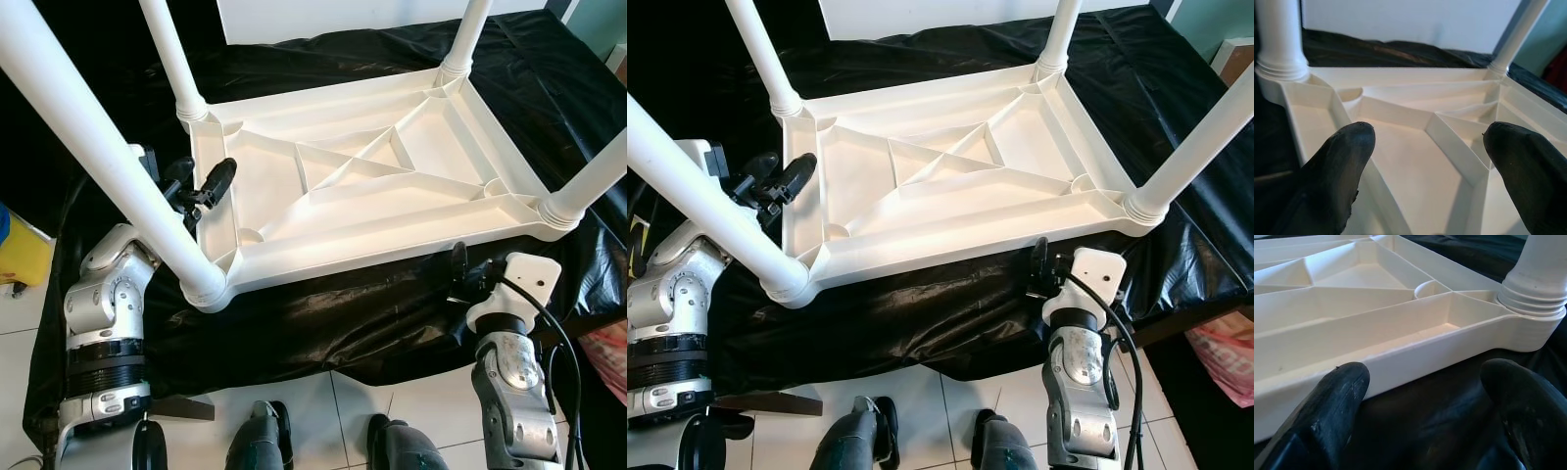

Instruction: Building children table

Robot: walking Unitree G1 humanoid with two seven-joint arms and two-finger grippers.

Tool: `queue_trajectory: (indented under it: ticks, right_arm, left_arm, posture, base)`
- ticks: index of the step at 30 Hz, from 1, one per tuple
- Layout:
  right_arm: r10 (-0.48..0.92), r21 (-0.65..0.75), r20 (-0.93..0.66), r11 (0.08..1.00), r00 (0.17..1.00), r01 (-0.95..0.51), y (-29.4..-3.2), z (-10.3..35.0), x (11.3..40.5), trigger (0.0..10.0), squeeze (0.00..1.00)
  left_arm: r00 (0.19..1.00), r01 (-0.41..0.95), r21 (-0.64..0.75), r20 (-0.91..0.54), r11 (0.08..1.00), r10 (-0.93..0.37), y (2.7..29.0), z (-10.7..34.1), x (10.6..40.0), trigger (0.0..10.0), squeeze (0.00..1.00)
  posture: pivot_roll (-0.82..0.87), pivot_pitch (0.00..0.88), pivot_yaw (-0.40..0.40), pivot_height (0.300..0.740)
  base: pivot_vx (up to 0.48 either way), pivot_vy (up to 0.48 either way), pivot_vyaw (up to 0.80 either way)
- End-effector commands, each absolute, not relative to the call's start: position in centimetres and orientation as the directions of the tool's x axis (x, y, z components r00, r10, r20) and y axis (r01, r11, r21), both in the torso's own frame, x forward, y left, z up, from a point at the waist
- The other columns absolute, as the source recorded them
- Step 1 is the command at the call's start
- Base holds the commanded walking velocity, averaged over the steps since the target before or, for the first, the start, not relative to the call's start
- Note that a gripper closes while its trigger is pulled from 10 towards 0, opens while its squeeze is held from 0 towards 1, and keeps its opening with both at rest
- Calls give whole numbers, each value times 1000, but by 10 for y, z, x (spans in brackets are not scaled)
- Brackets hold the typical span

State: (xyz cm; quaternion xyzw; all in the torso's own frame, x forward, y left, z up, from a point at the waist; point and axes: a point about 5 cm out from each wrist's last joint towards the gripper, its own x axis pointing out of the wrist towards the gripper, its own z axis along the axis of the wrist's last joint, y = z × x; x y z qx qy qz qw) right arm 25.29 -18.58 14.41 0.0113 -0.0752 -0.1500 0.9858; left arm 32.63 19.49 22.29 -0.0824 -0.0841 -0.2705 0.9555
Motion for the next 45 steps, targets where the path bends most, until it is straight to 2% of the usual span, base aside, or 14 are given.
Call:
queue_trajectory:
  ticks: [1, 15, 19, 22, 24, 27, 28, 31, 33, 40, 44, 45]
  right_arm:
    - [-295, 56, 93, 955, 951, 291, -186, 135, 257, 10000, 0]
    - [-161, 29, 20, 987, 987, 161, -177, 126, 292, 10000, 0]
    - [-57, -32, 27, 998, 998, 58, -178, 133, 322, 10000, 0]
    - [-29, -52, 35, 998, 999, 31, -178, 136, 330, 10000, 0]
    - [52, -89, 50, 995, 997, -47, -175, 144, 347, 10000, 0]
    - [94, -112, 58, 990, 994, -87, -171, 147, 352, 10000, 0]
    - [164, -138, 71, 978, 984, -154, -163, 150, 360, 10000, 0]
    - [187, -141, 75, 974, 979, -175, -160, 151, 363, 10000, 0]
    - [215, -140, 77, 969, 974, -203, -155, 152, 367, 10000, 0]
    - [171, -116, 78, 980, 982, -161, -155, 148, 376, 10000, 0]
    - [93, -97, 108, 992, 990, -83, -170, 147, 375, 10000, 0]
    - [67, -91, 127, 994, 990, -56, -176, 148, 373, 10000, 0]
  left_arm:
    - [694, 712, -63, 211, 699, -688, 179, 222, 316, 10000, 0]
    - [693, 713, -91, 241, 695, -679, 166, 224, 303, 10000, 0]
    - [696, 709, -123, 278, 695, -661, 151, 225, 291, 10000, 0]
    - [695, 711, -135, 285, 690, -660, 146, 225, 287, 10000, 0]
    - [684, 723, -146, 291, 675, -670, 131, 225, 280, 10000, 0]
    - [674, 733, -157, 296, 662, -677, 124, 225, 277, 10000, 0]
    - [658, 749, -167, 296, 641, -692, 110, 225, 272, 10000, 0]
    - [653, 754, -171, 297, 634, -696, 105, 225, 272, 10000, 0]
    - [634, 772, -197, 312, 605, -708, 90, 226, 270, 10000, 0]
    - [606, 796, -242, 334, 556, -722, 49, 231, 270, 10000, 0]
    - [576, 817, -214, 313, 535, -755, 41, 228, 266, 10000, 0]
    - [583, 813, -208, 299, 544, -756, 47, 226, 269, 10000, 0]
  posture:
    - [-37, 210, 63, 740]
    - [21, 183, 10, 740]
    - [46, 183, -2, 740]
    - [48, 183, -2, 740]
    - [65, 185, 0, 740]
    - [73, 184, 5, 740]
    - [81, 182, 13, 740]
    - [81, 182, 13, 740]
    - [81, 181, 30, 740]
    - [72, 177, 62, 740]
    - [60, 177, 81, 740]
    - [57, 177, 85, 740]
  base:
    - [0, 0, 0]
    - [0, 0, 0]
    - [0, 0, 0]
    - [0, 0, 0]
    - [0, 0, 0]
    - [0, 0, 0]
    - [0, 0, 0]
    - [0, 0, 0]
    - [0, 0, 0]
    - [0, 0, 0]
    - [0, 0, 0]
    - [0, 0, 0]
